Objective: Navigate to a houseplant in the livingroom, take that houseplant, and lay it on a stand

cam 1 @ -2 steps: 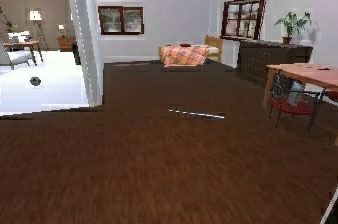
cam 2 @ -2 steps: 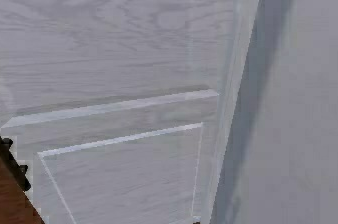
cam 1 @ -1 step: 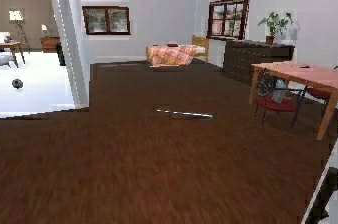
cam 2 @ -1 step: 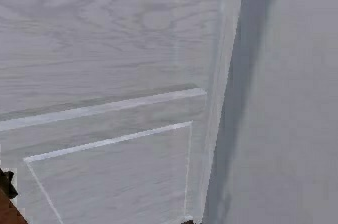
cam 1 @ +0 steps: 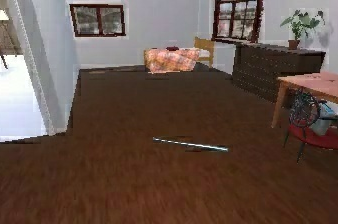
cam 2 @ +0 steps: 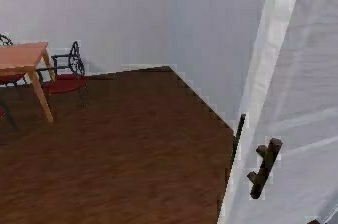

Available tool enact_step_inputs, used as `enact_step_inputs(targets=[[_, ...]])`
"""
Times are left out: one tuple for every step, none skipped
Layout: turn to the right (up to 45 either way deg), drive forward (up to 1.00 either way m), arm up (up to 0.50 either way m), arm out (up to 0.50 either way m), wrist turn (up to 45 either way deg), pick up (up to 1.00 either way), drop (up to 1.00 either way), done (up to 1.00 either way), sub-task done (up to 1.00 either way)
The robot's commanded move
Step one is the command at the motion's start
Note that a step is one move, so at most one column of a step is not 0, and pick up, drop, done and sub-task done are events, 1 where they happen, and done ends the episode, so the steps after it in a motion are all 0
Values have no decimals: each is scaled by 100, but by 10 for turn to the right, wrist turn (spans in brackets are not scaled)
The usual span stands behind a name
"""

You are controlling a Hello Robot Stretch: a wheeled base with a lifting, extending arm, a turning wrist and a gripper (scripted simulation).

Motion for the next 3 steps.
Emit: enact_step_inputs(targets=[[450,0,0,0,0,0,0,0,0],[180,0,0,0,0,0,0,0,0],[0,20,0,0,0,0,0,0,0]])
